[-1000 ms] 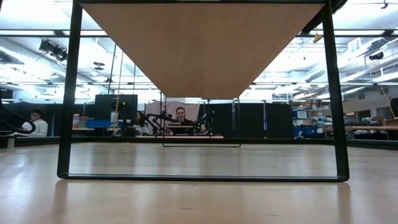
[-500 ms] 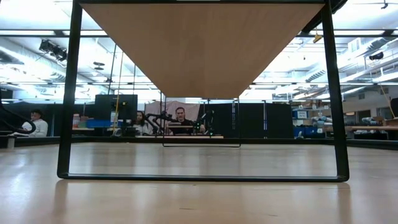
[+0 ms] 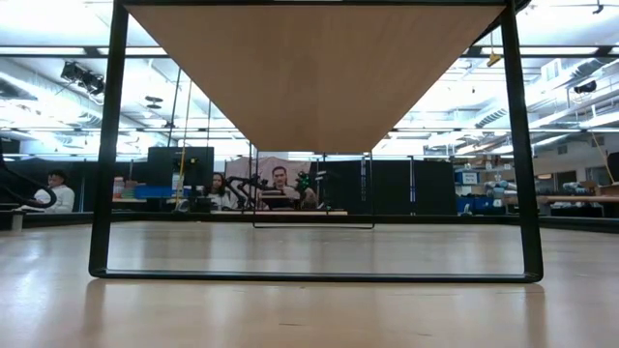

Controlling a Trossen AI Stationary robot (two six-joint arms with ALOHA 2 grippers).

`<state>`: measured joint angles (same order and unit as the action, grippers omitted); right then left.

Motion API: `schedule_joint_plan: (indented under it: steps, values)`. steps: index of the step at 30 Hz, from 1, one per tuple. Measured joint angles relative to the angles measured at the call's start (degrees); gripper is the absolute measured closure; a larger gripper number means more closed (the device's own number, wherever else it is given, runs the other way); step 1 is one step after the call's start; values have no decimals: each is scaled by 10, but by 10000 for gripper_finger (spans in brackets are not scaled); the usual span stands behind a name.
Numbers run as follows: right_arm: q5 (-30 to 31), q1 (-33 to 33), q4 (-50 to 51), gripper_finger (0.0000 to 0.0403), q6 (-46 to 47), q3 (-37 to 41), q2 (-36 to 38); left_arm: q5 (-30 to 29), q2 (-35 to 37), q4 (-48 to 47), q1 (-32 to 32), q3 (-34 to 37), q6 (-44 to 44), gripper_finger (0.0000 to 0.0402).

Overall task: Place coffee mugs
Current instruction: Put the blue mug on the shelf

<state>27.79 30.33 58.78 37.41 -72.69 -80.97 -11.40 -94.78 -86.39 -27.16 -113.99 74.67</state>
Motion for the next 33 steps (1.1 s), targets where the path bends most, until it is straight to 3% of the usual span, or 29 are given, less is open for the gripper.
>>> schedule_joint_plan:
  steps: [9, 15, 23, 29, 33]
  values:
    - [0, 0, -2, 289, -18, 0, 0, -5, 1, -36, -77, 13, -64, 242]
    - [-2, 0, -2, 289, -18, 0, 0, -12, 1, -36, -125, 78, -61, 242]
    - [-5, 0, -2, 289, -17, 0, 0, 65, 12, -37, -170, 203, -69, 242]
    - [-9, 0, -2, 289, -16, 0, 0, 153, 19, 3, -203, 291, -54, 242]
    - [-9, 0, -2, 289, -17, 0, 0, 166, 19, 13, -226, 327, -45, 242]
